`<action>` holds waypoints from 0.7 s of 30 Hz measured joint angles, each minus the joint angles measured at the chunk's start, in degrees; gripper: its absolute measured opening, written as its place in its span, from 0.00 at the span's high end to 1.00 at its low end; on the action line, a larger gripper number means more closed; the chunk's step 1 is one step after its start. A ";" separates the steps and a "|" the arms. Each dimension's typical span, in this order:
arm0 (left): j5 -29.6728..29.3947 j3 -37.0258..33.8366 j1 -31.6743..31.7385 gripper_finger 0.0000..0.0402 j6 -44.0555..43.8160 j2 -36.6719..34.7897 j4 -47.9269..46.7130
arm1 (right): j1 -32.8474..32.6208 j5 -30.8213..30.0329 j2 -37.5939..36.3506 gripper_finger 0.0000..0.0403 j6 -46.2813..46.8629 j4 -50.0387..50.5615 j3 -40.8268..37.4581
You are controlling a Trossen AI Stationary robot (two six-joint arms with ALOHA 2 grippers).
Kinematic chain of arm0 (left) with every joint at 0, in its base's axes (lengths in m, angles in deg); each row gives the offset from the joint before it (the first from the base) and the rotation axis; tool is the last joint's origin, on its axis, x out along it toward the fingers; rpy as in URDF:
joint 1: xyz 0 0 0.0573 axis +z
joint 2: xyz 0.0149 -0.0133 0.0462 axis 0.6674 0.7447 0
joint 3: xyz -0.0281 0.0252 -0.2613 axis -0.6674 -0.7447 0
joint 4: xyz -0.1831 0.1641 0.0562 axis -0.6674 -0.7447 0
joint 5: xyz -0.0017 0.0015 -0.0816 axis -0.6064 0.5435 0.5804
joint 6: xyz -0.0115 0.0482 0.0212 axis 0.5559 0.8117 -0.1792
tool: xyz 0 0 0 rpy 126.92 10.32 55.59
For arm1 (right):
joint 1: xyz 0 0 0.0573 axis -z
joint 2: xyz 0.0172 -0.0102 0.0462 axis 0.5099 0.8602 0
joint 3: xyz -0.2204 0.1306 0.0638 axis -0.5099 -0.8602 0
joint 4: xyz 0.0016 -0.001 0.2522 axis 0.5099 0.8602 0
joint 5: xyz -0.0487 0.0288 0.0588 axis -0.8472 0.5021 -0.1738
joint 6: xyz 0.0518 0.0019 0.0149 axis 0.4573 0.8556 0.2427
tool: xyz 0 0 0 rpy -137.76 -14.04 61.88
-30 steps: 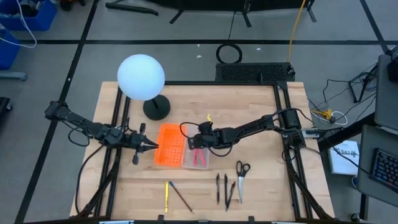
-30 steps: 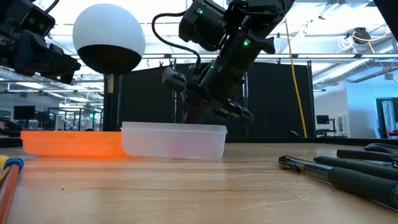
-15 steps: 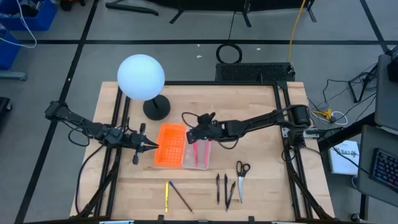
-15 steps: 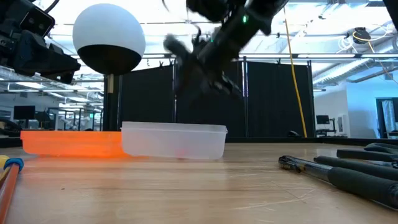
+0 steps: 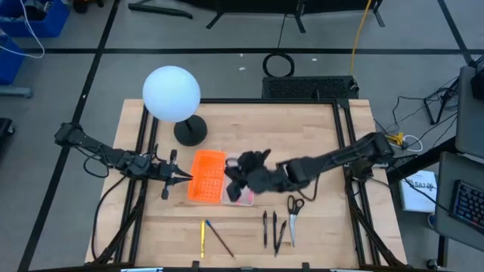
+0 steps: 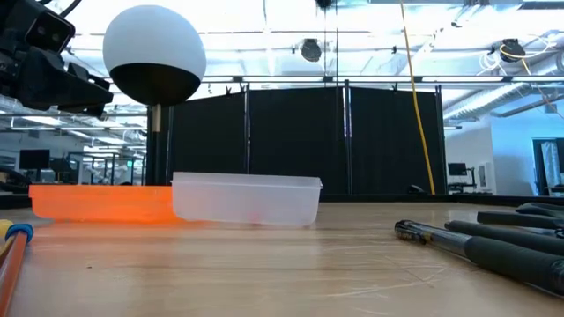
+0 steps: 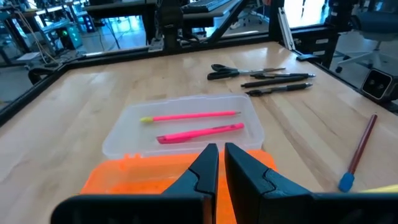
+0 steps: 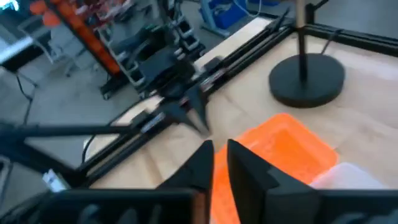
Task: Pick & place school supplies into a supply box
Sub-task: Put the brown pencil into the supply box
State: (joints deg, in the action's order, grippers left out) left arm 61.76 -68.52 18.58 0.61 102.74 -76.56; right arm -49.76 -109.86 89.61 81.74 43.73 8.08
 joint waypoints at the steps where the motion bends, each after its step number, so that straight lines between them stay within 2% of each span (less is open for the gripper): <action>1: -0.02 0.00 0.00 0.91 0.32 0.00 0.03 | -1.22 -0.66 1.26 0.95 -0.02 0.99 2.16; 3: -0.01 0.00 0.00 0.91 0.86 0.00 0.03 | -3.21 -0.62 4.03 0.99 -0.21 0.50 6.67; 9: 0.00 0.00 0.00 0.91 0.07 0.00 0.26 | -6.43 -0.04 15.39 1.00 -0.14 2.58 20.62; 11: 0.04 0.00 0.00 0.91 -0.29 0.00 0.26 | -6.53 1.79 19.53 1.00 0.08 4.09 24.65; 14: 0.33 0.00 0.00 0.91 -0.29 0.00 0.31 | -6.45 6.22 24.19 1.00 1.48 7.10 28.17; 19: 0.34 0.00 0.00 0.91 0.05 0.00 0.38 | -4.84 18.28 30.74 1.00 2.18 10.30 28.37; 21: 0.19 0.00 0.00 0.91 0.33 0.00 0.34 | -4.15 20.35 32.58 1.00 1.63 12.01 28.20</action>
State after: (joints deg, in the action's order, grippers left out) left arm 61.94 -68.52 18.58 0.94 102.74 -76.22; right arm -53.91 -89.51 122.19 83.36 55.74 36.29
